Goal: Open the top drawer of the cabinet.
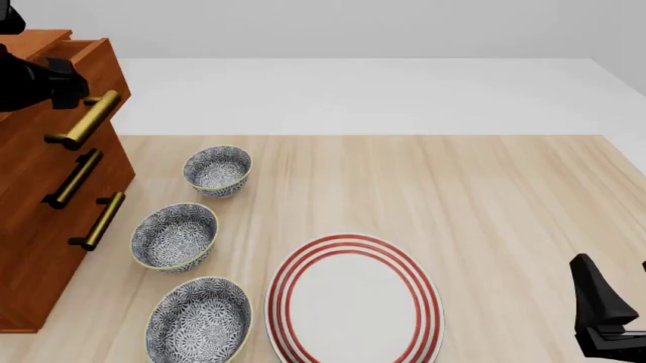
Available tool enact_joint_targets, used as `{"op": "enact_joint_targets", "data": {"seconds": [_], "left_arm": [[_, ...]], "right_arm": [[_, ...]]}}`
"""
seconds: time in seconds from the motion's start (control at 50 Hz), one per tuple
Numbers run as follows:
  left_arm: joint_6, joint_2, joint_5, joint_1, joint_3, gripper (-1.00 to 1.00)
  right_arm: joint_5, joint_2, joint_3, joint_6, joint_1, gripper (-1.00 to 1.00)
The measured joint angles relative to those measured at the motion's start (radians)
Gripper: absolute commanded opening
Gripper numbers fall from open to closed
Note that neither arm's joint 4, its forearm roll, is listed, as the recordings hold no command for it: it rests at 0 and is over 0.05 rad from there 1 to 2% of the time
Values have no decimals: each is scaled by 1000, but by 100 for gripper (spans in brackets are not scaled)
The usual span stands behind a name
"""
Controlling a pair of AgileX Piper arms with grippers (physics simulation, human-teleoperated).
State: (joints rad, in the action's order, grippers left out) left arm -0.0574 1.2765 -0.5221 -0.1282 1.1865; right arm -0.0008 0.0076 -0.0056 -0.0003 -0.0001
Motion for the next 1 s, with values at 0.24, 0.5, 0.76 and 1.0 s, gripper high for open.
{"op": "enact_joint_targets", "data": {"seconds": [0.24,0.5,0.76,1.0], "left_arm": [[3,18,3,1,7,100],[4,35,9,-2,10,100],[14,55,13,1,8,100],[31,56,6,18,9,100]], "right_arm": [[0,0,0,0,0,100],[0,0,0,0,0,100],[0,0,0,0,0,100],[0,0,0,0,0,100]]}}
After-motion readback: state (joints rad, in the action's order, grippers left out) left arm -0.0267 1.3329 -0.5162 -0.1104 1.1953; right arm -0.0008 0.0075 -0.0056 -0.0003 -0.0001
